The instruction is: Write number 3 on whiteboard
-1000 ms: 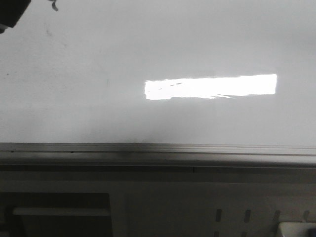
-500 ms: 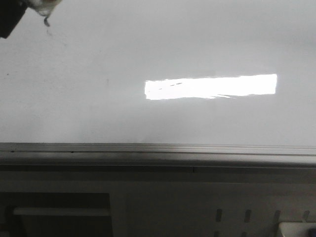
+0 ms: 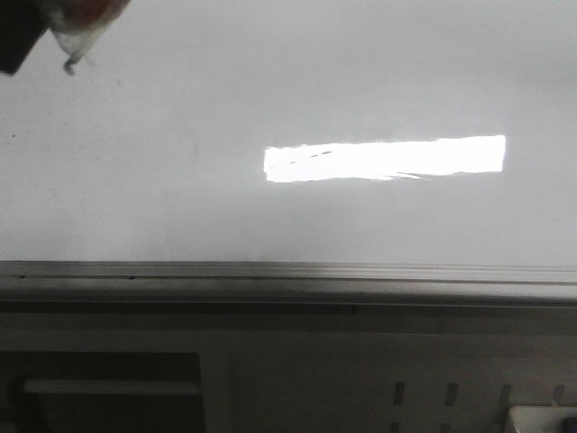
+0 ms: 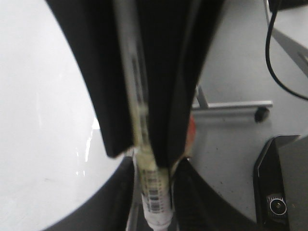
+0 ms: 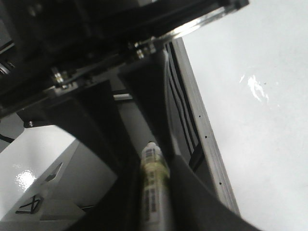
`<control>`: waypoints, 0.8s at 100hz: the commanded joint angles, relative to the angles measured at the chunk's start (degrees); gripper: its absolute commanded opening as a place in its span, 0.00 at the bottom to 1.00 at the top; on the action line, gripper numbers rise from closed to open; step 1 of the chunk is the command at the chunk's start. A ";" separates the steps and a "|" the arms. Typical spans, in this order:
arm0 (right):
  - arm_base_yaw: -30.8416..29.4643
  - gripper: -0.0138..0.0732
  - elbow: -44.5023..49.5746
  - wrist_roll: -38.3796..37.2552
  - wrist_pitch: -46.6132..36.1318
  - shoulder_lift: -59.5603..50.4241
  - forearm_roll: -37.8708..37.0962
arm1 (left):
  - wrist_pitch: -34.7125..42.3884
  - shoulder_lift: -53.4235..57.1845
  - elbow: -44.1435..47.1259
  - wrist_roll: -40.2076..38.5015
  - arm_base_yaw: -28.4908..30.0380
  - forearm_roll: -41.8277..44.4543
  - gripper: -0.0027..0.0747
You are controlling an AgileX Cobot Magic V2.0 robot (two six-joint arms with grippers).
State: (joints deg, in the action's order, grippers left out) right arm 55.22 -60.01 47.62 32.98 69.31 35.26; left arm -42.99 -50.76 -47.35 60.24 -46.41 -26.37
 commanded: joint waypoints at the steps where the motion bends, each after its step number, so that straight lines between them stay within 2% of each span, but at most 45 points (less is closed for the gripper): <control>1: 0.00 0.09 -1.76 -0.32 -3.64 -1.69 -0.10 | 8.21 1.76 -2.32 -2.94 -0.48 -5.18 0.54; 5: -0.22 0.09 -1.76 -0.32 -4.67 -2.13 -1.27 | 8.93 2.49 -2.32 -3.92 -0.48 -5.18 0.64; 12: -1.28 0.09 -1.76 -0.32 -6.43 -3.30 -1.60 | 9.95 4.43 -2.32 -6.51 -0.48 -5.18 0.73; 39: -9.06 0.09 -0.89 -0.32 -11.84 -7.33 -3.86 | 14.12 16.10 -0.87 -19.83 1.42 -0.63 0.71; 49: -12.46 0.09 1.06 -0.32 -17.26 -7.47 -3.86 | 17.62 20.51 2.41 -26.19 3.62 0.99 0.61; 60: -14.34 0.09 3.95 -0.32 -21.85 -6.78 -3.86 | 21.55 24.32 7.99 -33.22 6.33 0.99 0.43; 80: -14.80 0.09 8.01 -0.32 -26.88 -4.65 -3.86 | 23.34 26.68 14.36 -34.32 8.59 -1.62 0.05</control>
State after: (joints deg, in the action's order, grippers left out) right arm 40.74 -51.39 47.05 12.54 64.88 31.34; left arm -24.81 -24.14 -32.75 27.05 -38.23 -25.82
